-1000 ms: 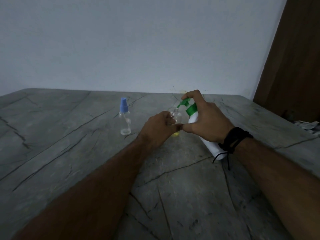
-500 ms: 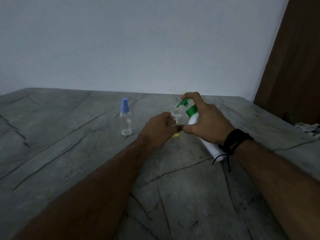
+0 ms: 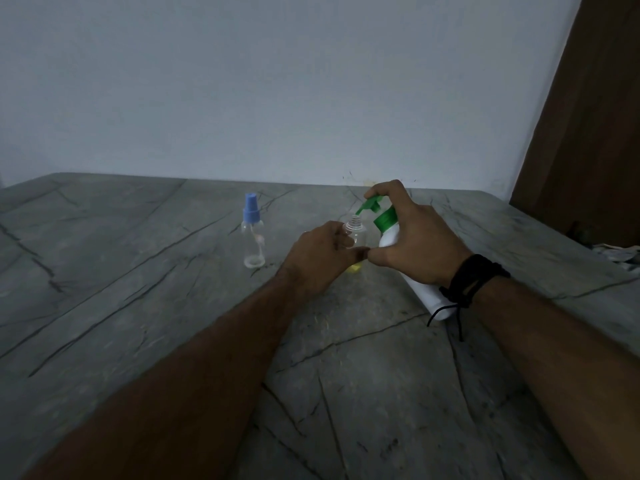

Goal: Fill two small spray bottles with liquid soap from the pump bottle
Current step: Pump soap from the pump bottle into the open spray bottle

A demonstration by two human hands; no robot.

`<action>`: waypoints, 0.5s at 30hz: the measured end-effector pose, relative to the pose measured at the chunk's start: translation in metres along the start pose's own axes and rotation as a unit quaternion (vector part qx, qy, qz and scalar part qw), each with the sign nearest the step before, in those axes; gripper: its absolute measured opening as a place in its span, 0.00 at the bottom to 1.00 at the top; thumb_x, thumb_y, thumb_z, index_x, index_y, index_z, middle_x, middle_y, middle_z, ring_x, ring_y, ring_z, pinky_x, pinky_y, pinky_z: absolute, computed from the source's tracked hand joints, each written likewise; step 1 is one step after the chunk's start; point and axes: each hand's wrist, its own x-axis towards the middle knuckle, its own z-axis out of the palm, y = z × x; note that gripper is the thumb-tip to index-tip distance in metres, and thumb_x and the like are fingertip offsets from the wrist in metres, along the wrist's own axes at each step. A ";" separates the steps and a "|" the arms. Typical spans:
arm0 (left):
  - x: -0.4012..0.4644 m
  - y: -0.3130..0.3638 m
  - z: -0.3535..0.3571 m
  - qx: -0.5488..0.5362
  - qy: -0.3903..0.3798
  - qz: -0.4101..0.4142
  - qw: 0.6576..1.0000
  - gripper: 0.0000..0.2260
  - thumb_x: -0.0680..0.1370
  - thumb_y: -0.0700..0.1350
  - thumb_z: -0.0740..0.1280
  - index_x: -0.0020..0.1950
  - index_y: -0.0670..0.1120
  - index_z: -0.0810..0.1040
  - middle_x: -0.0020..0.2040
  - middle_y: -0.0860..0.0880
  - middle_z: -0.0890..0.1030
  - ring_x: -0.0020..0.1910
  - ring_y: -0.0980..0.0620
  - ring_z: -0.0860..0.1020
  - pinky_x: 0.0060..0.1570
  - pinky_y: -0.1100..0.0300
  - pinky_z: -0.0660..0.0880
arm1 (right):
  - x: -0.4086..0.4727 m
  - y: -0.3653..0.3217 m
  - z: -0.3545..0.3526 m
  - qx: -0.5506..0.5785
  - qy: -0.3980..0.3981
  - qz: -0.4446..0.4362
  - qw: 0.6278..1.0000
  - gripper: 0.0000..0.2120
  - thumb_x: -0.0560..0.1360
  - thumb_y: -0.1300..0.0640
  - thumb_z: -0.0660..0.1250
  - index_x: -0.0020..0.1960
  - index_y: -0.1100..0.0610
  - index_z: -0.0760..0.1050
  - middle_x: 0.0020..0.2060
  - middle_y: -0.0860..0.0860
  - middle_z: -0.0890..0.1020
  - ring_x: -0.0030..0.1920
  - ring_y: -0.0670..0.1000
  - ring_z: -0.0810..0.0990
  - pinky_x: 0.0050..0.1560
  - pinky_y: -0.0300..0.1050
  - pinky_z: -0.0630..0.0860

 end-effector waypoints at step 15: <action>0.001 -0.002 0.001 -0.004 0.001 -0.002 1.000 0.21 0.73 0.58 0.71 0.60 0.46 0.77 0.51 0.51 0.82 0.48 0.53 0.79 0.46 0.61 0.73 | 0.001 0.001 0.001 0.006 -0.002 0.002 1.000 0.33 0.66 0.57 0.78 0.65 0.47 0.65 0.40 0.43 0.80 0.37 0.42 0.80 0.35 0.31 0.71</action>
